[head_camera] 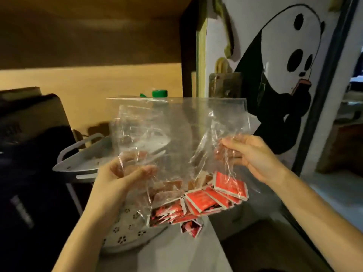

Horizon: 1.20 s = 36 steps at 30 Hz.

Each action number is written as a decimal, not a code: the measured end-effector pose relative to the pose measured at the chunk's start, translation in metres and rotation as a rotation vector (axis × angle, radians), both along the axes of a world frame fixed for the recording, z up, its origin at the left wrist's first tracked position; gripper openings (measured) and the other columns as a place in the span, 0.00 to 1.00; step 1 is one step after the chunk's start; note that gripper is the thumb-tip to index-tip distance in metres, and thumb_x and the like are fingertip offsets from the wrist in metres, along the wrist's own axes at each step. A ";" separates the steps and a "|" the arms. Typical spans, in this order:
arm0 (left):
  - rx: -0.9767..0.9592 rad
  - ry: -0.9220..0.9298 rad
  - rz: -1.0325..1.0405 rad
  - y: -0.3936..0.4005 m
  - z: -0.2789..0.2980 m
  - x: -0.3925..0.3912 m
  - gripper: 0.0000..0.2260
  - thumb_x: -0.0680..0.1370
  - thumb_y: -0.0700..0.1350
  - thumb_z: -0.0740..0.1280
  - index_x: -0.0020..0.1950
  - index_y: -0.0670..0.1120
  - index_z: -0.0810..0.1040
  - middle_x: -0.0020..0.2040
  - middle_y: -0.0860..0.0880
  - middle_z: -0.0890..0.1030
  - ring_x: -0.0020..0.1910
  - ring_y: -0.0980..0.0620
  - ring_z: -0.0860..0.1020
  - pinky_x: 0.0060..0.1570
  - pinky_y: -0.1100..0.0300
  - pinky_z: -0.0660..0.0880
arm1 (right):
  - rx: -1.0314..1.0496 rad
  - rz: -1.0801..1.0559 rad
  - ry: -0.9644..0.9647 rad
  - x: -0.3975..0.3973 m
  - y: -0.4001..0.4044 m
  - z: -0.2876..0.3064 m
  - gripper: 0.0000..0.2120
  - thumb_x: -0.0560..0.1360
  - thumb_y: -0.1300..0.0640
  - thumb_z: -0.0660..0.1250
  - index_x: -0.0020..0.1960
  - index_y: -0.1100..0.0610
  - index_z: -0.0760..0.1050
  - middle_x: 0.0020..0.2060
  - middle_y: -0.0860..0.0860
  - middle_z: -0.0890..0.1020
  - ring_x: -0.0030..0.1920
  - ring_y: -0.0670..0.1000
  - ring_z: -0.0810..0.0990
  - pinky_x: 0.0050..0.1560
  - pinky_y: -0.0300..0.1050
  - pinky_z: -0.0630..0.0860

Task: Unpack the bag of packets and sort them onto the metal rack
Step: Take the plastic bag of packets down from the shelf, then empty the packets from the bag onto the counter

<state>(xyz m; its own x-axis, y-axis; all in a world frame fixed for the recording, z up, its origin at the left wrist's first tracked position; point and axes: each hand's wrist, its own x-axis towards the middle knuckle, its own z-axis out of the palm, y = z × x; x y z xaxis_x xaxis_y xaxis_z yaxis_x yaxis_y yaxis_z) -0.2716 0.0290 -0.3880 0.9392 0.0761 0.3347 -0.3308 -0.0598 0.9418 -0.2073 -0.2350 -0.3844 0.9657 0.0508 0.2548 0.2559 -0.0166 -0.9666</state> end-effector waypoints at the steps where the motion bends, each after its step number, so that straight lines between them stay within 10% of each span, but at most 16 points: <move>1: 0.013 0.027 0.019 0.003 -0.013 -0.005 0.14 0.61 0.43 0.72 0.46 0.44 0.81 0.38 0.46 0.86 0.36 0.48 0.84 0.30 0.63 0.79 | -0.005 0.009 0.037 -0.002 0.003 -0.013 0.06 0.72 0.58 0.67 0.47 0.57 0.80 0.43 0.53 0.85 0.44 0.52 0.83 0.46 0.48 0.79; 10: -0.058 0.341 0.084 0.034 -0.121 -0.042 0.15 0.63 0.42 0.72 0.50 0.45 0.80 0.42 0.37 0.84 0.43 0.39 0.83 0.45 0.37 0.77 | -0.034 0.101 0.324 -0.032 0.028 -0.117 0.16 0.62 0.50 0.70 0.47 0.57 0.81 0.45 0.54 0.85 0.50 0.54 0.83 0.53 0.53 0.78; 16: -0.039 0.446 0.209 0.047 -0.171 -0.058 0.08 0.69 0.35 0.70 0.47 0.40 0.80 0.36 0.43 0.85 0.36 0.48 0.84 0.30 0.65 0.78 | -0.043 0.148 0.418 -0.042 0.050 -0.167 0.04 0.68 0.55 0.69 0.41 0.53 0.82 0.39 0.49 0.86 0.45 0.50 0.83 0.47 0.44 0.78; 26: 0.036 0.536 0.337 0.061 -0.228 -0.064 0.05 0.70 0.36 0.71 0.41 0.45 0.80 0.34 0.56 0.84 0.36 0.60 0.82 0.32 0.73 0.74 | -0.089 0.145 0.526 -0.047 0.071 -0.226 0.05 0.71 0.60 0.69 0.46 0.53 0.80 0.40 0.44 0.84 0.45 0.43 0.81 0.40 0.30 0.75; 31: 0.092 0.646 0.361 0.065 -0.241 -0.062 0.22 0.65 0.48 0.75 0.56 0.47 0.76 0.53 0.48 0.81 0.54 0.48 0.78 0.53 0.50 0.77 | -0.158 0.253 0.496 -0.043 0.064 -0.223 0.26 0.66 0.65 0.73 0.60 0.50 0.72 0.52 0.44 0.80 0.54 0.41 0.78 0.43 0.28 0.75; 36: 0.028 0.569 0.379 0.065 -0.237 -0.063 0.23 0.63 0.45 0.77 0.55 0.49 0.74 0.52 0.53 0.79 0.52 0.58 0.77 0.48 0.62 0.74 | -0.197 0.274 0.360 -0.035 0.052 -0.189 0.57 0.46 0.46 0.82 0.68 0.35 0.57 0.62 0.41 0.75 0.63 0.40 0.72 0.59 0.42 0.71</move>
<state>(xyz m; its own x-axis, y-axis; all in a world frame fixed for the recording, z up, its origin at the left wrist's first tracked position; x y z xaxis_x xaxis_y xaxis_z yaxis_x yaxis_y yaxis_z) -0.3341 0.0936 -0.6248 0.8798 0.4327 -0.1968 0.2642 -0.1009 0.9592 -0.2420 -0.1829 -0.5737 0.9350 0.3289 -0.1325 -0.0732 -0.1864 -0.9797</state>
